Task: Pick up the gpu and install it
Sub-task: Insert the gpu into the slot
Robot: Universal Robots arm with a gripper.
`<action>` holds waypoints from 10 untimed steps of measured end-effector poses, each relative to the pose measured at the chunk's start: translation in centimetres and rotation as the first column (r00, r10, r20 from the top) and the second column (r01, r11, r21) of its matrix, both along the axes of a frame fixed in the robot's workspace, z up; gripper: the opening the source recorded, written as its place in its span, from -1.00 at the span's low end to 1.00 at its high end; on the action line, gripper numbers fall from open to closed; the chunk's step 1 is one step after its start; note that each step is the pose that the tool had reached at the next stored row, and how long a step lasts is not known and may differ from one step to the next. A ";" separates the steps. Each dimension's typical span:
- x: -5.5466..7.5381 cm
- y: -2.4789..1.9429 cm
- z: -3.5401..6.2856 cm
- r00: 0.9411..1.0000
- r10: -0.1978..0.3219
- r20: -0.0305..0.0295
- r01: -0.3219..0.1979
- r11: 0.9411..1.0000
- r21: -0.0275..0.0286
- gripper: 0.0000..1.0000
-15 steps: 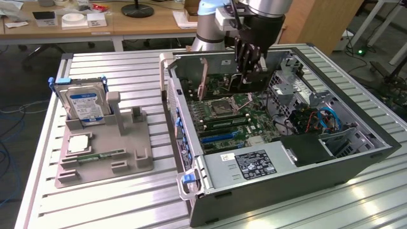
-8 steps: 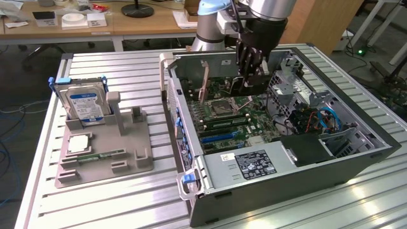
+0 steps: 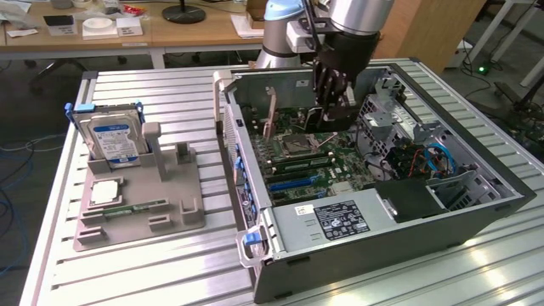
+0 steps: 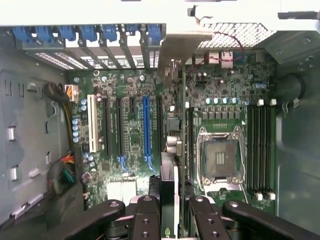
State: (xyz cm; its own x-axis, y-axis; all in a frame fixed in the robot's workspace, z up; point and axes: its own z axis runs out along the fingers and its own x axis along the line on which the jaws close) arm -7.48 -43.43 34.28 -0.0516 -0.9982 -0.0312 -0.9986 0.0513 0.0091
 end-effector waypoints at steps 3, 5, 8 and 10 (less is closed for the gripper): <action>-0.1 0.00 -0.30 1.000 0.000 0.000 0.000 1.000 0.000 -0.46; -0.1 -0.01 -0.47 1.000 0.000 0.000 0.000 1.000 0.000 -0.46; -0.2 0.00 -0.75 1.000 0.000 0.001 0.000 1.000 0.000 -0.46; -0.2 -0.01 -0.97 1.000 0.000 0.005 0.000 1.000 0.000 -0.46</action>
State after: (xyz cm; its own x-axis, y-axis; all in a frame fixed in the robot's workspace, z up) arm -7.67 -43.43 33.31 -0.0515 -0.9982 -0.0313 -0.9987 0.0514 0.0044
